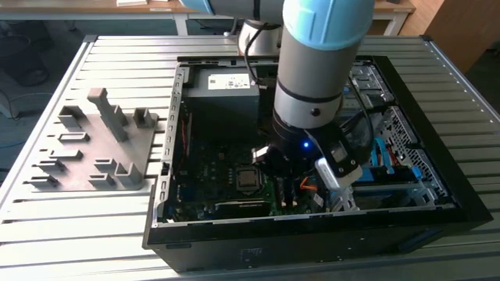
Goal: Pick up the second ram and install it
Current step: 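Press down the second ram until it locks into place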
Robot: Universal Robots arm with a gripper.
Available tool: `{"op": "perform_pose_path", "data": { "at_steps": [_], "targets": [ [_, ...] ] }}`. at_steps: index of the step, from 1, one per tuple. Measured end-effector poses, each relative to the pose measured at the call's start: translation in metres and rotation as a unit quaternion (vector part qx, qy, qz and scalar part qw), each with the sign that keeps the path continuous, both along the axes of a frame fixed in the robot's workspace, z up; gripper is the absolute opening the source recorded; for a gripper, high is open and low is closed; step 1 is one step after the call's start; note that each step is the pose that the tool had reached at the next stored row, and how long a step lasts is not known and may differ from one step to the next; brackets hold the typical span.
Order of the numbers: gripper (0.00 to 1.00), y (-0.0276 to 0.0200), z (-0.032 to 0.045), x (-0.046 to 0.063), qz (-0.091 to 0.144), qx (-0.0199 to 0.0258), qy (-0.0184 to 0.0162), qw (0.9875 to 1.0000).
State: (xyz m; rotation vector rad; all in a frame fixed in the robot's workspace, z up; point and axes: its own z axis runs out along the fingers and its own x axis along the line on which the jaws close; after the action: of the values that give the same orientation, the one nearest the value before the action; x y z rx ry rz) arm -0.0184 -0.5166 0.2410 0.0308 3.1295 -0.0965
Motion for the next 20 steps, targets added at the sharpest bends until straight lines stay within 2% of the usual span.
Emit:
{"op": "perform_pose_path", "data": {
  "at_steps": [8, 9, 12, 18, 20],
  "targets": [
    [0.1, 0.0366, 0.0001, 0.0, 0.0, -0.0001, 0.0, 1.0],
    [0.1, 0.0401, 0.0001, 0.0, 0.0, -0.0002, 0.0, 1.0],
    [0.1, 0.0431, 0.0039, 0.0, 0.0, -0.0001, 0.0, 1.0],
    [0.1, 0.0437, 0.0295, 0.0, 0.0, 0.0, -0.0002, 1.0],
    [0.1, 0.0437, 0.0325, 0.0, 0.0, -0.0001, -0.0002, 1.0]
  ]
}}
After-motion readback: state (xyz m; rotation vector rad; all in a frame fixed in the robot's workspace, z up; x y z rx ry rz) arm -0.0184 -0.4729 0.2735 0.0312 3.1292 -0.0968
